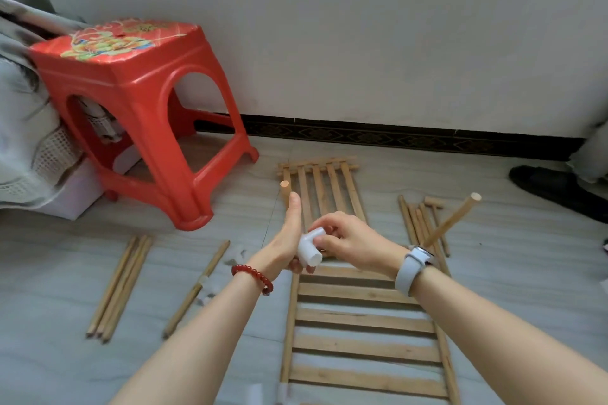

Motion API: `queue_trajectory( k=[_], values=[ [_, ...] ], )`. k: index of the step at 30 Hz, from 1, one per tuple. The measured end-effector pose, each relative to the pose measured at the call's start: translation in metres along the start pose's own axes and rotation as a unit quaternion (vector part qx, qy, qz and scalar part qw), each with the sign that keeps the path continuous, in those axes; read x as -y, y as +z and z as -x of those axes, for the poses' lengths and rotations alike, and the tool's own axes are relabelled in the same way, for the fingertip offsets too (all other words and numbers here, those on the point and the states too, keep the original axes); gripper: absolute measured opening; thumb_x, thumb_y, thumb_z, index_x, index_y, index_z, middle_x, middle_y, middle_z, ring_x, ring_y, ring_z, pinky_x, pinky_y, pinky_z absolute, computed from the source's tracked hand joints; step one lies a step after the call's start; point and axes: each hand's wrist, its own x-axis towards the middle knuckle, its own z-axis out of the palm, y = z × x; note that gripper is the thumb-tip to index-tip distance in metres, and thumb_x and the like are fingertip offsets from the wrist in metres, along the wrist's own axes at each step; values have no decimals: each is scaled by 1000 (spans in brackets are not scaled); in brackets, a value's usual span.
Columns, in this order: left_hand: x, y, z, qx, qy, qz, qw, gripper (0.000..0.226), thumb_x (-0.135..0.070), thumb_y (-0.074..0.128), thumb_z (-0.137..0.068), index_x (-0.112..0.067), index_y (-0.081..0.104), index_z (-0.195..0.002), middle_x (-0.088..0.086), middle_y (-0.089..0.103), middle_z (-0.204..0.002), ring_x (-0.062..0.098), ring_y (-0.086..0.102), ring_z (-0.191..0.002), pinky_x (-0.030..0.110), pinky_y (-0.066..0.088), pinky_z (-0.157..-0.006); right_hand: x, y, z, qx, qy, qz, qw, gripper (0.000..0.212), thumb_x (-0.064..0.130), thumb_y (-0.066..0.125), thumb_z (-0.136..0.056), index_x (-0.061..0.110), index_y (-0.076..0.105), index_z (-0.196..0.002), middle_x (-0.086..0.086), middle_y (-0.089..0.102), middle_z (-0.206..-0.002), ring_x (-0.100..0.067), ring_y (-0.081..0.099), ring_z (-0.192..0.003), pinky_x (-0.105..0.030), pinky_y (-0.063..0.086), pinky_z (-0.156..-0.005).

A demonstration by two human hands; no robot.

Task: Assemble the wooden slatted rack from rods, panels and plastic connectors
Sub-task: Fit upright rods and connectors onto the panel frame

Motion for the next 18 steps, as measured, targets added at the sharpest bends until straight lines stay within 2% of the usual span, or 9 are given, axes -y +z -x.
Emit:
queue_trajectory(
  k=[2, 5, 7, 8, 10, 12, 14, 16, 18],
  values=[
    [3, -7, -16, -35, 3, 73, 997, 80, -78, -2, -76, -35, 62, -54, 9, 57, -52, 14, 50, -36, 17, 36, -35, -11, 5, -16, -3, 17, -39, 999, 9, 29, 52, -94, 25, 53, -102, 4, 54, -101, -3, 56, -79, -15, 43, -65],
    [13, -19, -42, -175, 62, 69, 980, 42, -55, 20, -97, -25, 48, -107, 8, 61, -75, 20, 60, -53, 30, 52, -50, -28, 11, -36, -69, 72, -228, 968, 4, 19, 52, -94, 17, 56, -94, -1, 60, -87, 0, 60, -65, -16, 47, -57],
    [24, -33, -57, -313, 117, -70, 940, 28, -37, 42, -95, -18, 47, -115, 2, 57, -95, 18, 59, -78, 35, 51, -73, -37, 12, -46, -110, 140, -434, 883, 8, 14, 51, -95, 10, 57, -96, -7, 61, -82, -9, 60, -63, -21, 49, -55],
    [28, -40, -65, -343, 135, -111, 923, 32, -31, 50, -92, -18, 45, -121, 3, 53, -110, 18, 55, -92, 32, 45, -80, -40, 11, -50, -118, 165, -524, 827, 11, 13, 49, -96, 6, 57, -98, -9, 61, -78, -12, 59, -60, -21, 48, -52],
    [33, -51, -81, -302, 146, -113, 935, 55, -26, 57, -89, -18, 32, -138, 3, 38, -135, 19, 44, -118, 32, 38, -95, -45, 11, -58, -122, 190, -620, 752, 17, 13, 43, -98, 4, 56, -100, -8, 61, -68, -14, 53, -55, -21, 45, -45],
    [32, -54, -96, -209, 140, -68, 965, 60, -26, 56, -92, -17, 26, -144, -1, 37, -140, 15, 35, -130, 29, 31, -102, -49, 12, -62, -120, 189, -631, 742, 22, 14, 37, -100, 5, 58, -101, -6, 59, -64, -13, 49, -52, -20, 42, -44],
    [32, -51, -107, -164, 156, -27, 974, 36, -24, 51, -95, -16, 46, -130, -3, 51, -124, 15, 44, -122, 20, 36, -92, -51, 14, -63, -113, 170, -621, 757, 25, 12, 36, -100, 8, 60, -105, -5, 59, -70, -11, 49, -54, -20, 42, -46],
    [34, -44, -109, -192, 179, -11, 965, 14, -19, 47, -97, -17, 55, -108, -6, 57, -102, 15, 53, -104, 16, 40, -76, -50, 14, -59, -106, 149, -608, 773, 26, 10, 39, -99, 10, 62, -111, -3, 64, -75, -12, 53, -61, -22, 46, -52],
    [41, -38, -103, -230, 213, -33, 949, 10, -16, 47, -97, -17, 56, -98, -2, 59, -95, 11, 54, -92, 16, 41, -73, -48, 12, -54, -106, 138, -591, 788, 24, 9, 42, -98, 12, 63, -110, -1, 67, -76, -12, 56, -64, -24, 49, -56]
  ],
)
